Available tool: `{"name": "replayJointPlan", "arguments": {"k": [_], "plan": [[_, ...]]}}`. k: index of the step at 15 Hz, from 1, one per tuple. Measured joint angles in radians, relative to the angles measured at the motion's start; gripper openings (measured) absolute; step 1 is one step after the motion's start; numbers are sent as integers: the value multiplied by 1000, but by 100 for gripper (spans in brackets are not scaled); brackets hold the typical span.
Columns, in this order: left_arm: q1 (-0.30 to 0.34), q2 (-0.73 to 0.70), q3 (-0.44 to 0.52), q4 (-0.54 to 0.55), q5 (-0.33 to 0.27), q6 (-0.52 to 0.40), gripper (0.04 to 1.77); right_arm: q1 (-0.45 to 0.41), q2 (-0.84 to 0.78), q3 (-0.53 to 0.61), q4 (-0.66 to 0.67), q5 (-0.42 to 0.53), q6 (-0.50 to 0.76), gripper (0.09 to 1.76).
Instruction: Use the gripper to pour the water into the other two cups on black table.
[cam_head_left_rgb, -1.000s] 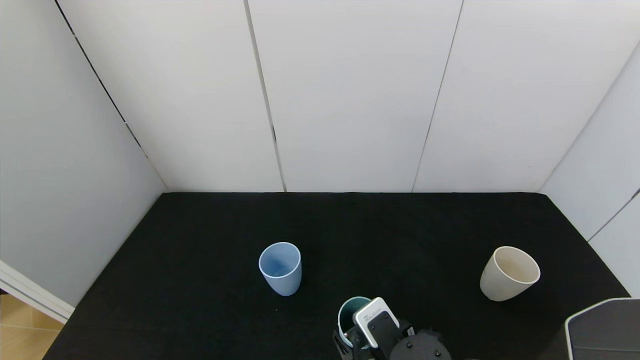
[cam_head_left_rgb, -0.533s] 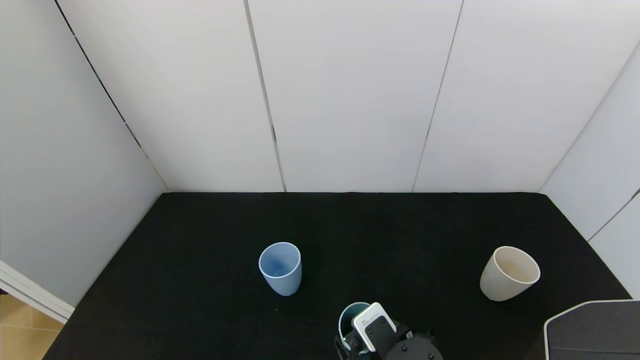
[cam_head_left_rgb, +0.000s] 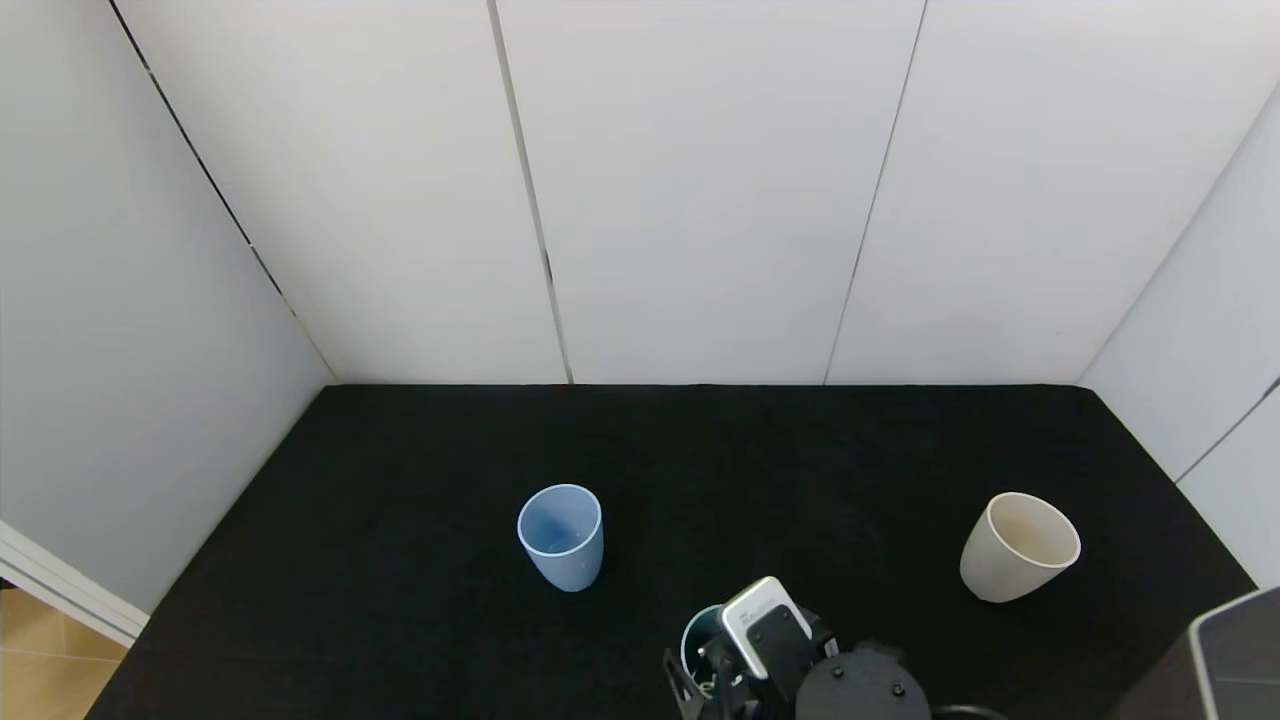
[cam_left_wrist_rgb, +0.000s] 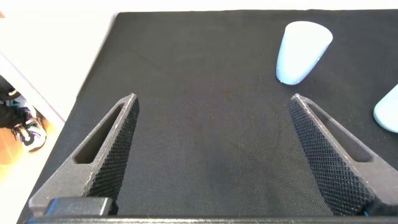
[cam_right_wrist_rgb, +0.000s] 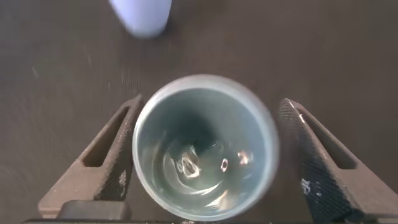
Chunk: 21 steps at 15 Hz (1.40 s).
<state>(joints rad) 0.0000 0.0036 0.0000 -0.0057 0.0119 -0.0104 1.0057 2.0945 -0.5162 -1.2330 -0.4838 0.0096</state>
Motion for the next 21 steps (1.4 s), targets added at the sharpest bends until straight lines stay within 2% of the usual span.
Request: {"name": "replayJointPlan", "arguments": {"k": [2,4,9,13,15,18,19,21], "plan": [[0,0,0,0,0,0,172,-4,-118,1,79,0,-16,159],[0,0,0,0,0,0,172,-7,-280,-12,222,0,-30,162],[0,0,0,0,0,0,172,-38,-763,-103,770,-10,-52,166],[0,0,0,0,0,0,172,-136,-1162,-112,1113,1,-71,168],[0,0,0,0,0,0,172,-251,-1341,-79,1230,63,-108,168],[0,0,0,0,0,0,172,-535,-1582,-21,1371,191,-161,169],[0,0,0,0,0,0,172,-631,-1650,-7,1429,215,-170,169],[0,0,0,0,0,0,172,-766,-1737,10,1493,217,-160,169]]}}
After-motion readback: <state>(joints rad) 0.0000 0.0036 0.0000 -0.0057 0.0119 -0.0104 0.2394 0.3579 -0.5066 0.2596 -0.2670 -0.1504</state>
